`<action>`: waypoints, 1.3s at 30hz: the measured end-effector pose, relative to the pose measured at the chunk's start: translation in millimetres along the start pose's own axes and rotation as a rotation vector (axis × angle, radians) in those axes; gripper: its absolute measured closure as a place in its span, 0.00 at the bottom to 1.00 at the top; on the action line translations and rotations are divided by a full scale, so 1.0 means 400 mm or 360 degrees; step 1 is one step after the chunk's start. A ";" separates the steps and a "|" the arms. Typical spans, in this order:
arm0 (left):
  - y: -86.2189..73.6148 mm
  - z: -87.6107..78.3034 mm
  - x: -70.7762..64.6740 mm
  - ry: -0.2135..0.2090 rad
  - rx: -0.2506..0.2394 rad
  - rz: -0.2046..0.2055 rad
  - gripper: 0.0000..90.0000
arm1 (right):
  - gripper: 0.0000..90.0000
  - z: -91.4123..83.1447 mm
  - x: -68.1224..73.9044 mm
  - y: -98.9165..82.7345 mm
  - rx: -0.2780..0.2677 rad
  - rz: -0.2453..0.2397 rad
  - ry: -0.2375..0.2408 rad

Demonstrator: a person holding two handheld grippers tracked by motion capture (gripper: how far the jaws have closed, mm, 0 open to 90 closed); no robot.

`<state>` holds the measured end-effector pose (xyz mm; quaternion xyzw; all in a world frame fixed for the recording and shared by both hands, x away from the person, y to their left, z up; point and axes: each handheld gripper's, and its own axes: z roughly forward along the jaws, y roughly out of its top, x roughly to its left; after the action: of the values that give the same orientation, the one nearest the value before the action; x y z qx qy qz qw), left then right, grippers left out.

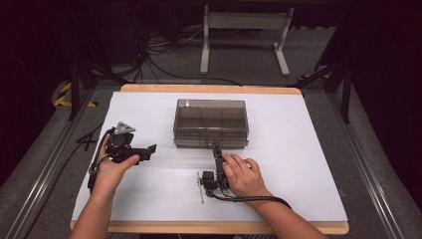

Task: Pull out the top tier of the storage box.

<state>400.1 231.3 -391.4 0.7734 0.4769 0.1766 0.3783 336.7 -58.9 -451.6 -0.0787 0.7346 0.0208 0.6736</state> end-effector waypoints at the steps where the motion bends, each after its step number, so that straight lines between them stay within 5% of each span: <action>1: 0.000 0.000 0.000 0.0000 0.0001 0.0000 0.05 | 0.82 0.000 0.000 0.000 0.0000 0.0000 0.0000; 7: 0.000 0.001 0.001 -0.0006 0.0012 0.0003 0.05 | 0.70 -0.012 0.008 -0.014 -0.0064 0.0023 -0.0024; 12: 0.000 0.001 0.000 -0.0007 0.0014 0.0005 0.05 | 0.64 -0.022 0.005 -0.038 -0.0153 0.0144 0.0021; 20: -0.001 0.004 -0.002 -0.0001 0.0008 0.0001 0.05 | 0.60 -0.032 -0.010 -0.088 -0.0178 0.0288 0.0061; 32: 0.006 0.008 -0.006 -0.0010 0.0014 0.0006 0.05 | 0.58 -0.053 -0.037 -0.143 -0.0259 0.0544 0.0187; 39: 0.014 0.013 -0.003 -0.0029 0.0019 0.0015 0.05 | 0.57 -0.062 -0.066 -0.187 -0.0320 0.0744 0.0330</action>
<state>406.1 226.5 -390.4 0.7795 0.4708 0.1686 0.3772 325.0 -133.6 -417.6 0.0247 0.7921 0.2403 0.5606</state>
